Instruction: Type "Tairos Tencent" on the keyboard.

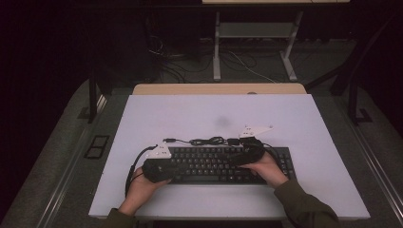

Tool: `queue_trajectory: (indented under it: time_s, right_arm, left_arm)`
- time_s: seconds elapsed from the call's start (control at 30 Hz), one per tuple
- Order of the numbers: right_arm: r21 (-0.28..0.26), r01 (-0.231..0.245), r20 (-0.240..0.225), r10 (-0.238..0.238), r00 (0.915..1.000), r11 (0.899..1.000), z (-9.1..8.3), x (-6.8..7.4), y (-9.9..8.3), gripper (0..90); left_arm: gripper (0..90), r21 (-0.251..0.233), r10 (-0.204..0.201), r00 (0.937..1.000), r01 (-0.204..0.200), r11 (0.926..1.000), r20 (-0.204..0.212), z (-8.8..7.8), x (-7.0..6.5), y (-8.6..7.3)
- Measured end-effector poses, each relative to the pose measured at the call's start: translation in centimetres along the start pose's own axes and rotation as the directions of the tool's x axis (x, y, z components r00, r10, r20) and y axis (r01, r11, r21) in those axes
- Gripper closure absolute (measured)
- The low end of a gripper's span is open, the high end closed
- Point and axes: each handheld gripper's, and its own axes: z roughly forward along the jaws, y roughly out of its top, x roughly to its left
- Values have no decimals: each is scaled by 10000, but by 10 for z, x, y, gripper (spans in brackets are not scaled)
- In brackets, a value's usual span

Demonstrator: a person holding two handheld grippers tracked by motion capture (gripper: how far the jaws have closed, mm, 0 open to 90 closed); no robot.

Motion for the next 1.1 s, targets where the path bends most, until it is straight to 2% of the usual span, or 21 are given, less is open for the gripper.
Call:
queue_trajectory:
  time_s: [0.5, 0.7, 1.1]
  right_arm:
    - [42, -17, 30, 17, 10000, 10000, 1, 0, 0, 218]
    - [49, 18, 34, -18, 10000, 10000, 1, 0, 0, 218]
    - [39, 24, 58, -24, 10000, 10000, 1, 0, 0, 218]
  left_arm:
    - [892, 561, 231, 9981, -263, 9981, 568, 15, -6, -1]
    - [892, 729, 264, 9980, -306, 9969, 575, 19, -5, -2]
    - [891, 715, 207, 9979, -251, 9971, 619, 21, -5, -3]
